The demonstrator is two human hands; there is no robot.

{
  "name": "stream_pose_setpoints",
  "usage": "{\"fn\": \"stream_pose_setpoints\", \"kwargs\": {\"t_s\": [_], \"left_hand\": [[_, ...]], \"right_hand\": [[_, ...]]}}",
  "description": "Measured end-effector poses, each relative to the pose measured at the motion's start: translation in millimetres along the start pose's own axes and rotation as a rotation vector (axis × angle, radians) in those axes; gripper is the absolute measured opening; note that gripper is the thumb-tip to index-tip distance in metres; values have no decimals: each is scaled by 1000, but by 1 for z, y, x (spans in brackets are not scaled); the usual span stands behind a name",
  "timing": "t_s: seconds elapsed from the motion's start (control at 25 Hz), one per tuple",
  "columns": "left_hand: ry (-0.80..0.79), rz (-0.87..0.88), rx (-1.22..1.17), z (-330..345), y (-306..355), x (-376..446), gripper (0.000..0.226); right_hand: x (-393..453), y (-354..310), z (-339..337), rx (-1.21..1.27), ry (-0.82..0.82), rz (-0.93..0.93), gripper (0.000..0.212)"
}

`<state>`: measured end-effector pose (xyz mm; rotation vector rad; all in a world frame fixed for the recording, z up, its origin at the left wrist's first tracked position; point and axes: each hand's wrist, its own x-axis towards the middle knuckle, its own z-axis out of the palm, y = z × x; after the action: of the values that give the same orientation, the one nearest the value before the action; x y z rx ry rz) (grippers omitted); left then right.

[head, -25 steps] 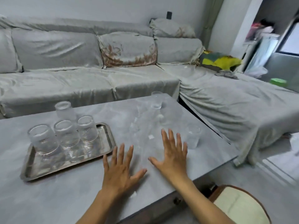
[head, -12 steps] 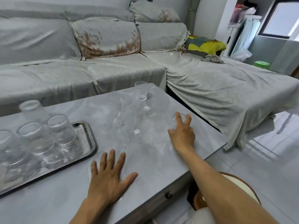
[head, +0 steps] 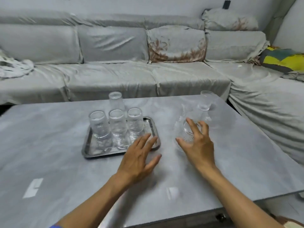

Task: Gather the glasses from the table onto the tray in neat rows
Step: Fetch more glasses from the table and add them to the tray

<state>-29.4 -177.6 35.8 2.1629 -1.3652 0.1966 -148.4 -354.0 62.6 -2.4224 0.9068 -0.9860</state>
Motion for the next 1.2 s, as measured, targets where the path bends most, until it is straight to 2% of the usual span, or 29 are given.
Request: {"fn": "stream_pose_setpoints", "kwargs": {"t_s": [0.08, 0.2, 0.24, 0.32, 0.44, 0.6, 0.76, 0.88, 1.08, 1.12, 1.2], "left_hand": [[174, -64, 0, -43, -40, -10, 50], [342, -395, 7, -80, -103, -35, 42], [331, -520, 15, -85, -122, -45, 45], [184, -681, -45, -86, -154, -63, 57], [29, -630, -195, -80, -176, -78, 77], [56, -578, -165, -74, -181, -79, 84], [78, -528, -153, -74, -178, -75, 73], [66, -520, -149, -73, -177, -77, 84], [30, -497, -54, -66, -178, -80, 99], [42, -494, -113, -67, -177, -80, 95], [161, -520, -311, -74, -185, -79, 82]], "right_hand": [[-7, -52, 26, 151, -21, -71, 74], [-16, -117, 69, 312, -111, -114, 74], [-19, -136, 85, 340, -150, -137, 75], [-22, -168, 115, 350, -210, -185, 76], [-24, -194, 154, 280, -261, -241, 76], [-24, -199, 190, 185, -295, -276, 75], [-30, -199, 209, 119, -283, -290, 75], [-33, -202, 214, 22, -289, -356, 76], [-30, -201, 207, -21, -413, -367, 82], [-30, -201, 203, 6, -397, -357, 82], [-24, -201, 195, 115, -250, -358, 80]]}}
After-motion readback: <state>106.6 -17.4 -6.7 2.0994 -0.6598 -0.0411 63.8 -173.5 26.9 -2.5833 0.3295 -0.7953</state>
